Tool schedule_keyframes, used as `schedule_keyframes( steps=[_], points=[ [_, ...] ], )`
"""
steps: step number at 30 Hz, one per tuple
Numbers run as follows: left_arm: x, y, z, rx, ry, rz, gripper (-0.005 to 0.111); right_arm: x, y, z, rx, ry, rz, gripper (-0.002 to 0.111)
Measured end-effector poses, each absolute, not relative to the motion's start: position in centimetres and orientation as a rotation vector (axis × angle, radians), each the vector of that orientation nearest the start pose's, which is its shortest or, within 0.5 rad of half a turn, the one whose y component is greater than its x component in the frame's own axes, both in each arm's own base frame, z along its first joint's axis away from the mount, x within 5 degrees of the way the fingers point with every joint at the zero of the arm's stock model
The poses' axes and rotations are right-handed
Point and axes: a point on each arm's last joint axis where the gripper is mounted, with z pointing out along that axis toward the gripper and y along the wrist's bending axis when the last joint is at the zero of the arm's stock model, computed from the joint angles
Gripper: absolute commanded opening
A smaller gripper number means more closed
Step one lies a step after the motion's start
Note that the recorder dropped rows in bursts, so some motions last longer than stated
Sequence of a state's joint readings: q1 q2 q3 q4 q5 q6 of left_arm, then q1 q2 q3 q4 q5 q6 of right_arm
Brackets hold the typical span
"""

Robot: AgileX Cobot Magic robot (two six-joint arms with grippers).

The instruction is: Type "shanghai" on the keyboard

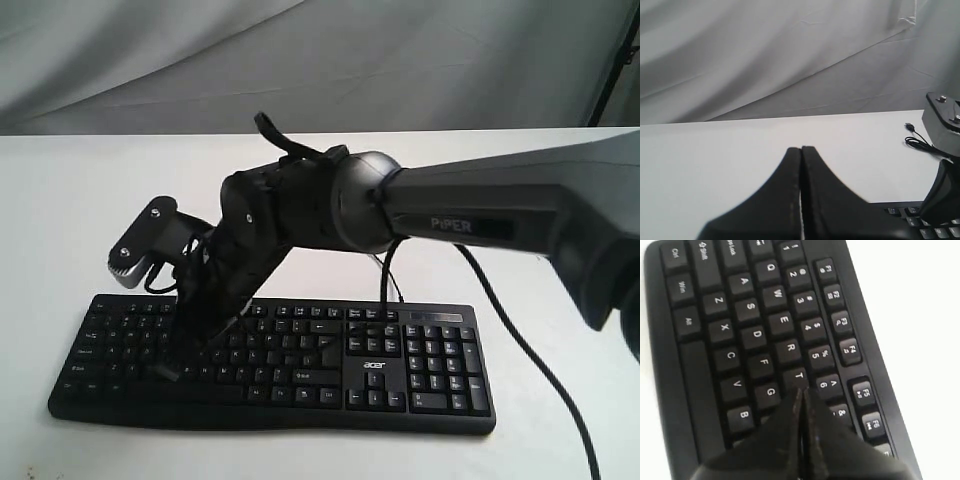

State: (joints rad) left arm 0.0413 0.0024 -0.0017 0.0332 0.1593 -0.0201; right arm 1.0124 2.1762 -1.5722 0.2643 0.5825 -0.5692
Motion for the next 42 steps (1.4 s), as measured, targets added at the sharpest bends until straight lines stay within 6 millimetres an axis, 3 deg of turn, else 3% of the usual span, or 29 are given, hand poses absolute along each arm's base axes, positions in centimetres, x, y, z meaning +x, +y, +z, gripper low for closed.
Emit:
schedule_keyframes(
  steps=[7,20,31,42],
  points=[
    [5.6,0.3,19.9,-0.028,1.644,0.046,0.0,23.0,39.4,13.6,-1.729,2.108,0.43,0.0],
    [5.6,0.3,19.9,-0.028,1.644,0.046,0.0,23.0,39.7,13.7,-1.721,2.059,0.476,0.0],
    [5.6,0.3,19.9,-0.028,1.644,0.046,0.0,22.8,39.4,12.2,-1.725,2.088,0.462,0.0],
    [5.6,0.3,19.9,-0.028,1.644,0.046,0.0,22.8,39.4,12.0,-1.711,2.102,0.475,0.0]
  ],
)
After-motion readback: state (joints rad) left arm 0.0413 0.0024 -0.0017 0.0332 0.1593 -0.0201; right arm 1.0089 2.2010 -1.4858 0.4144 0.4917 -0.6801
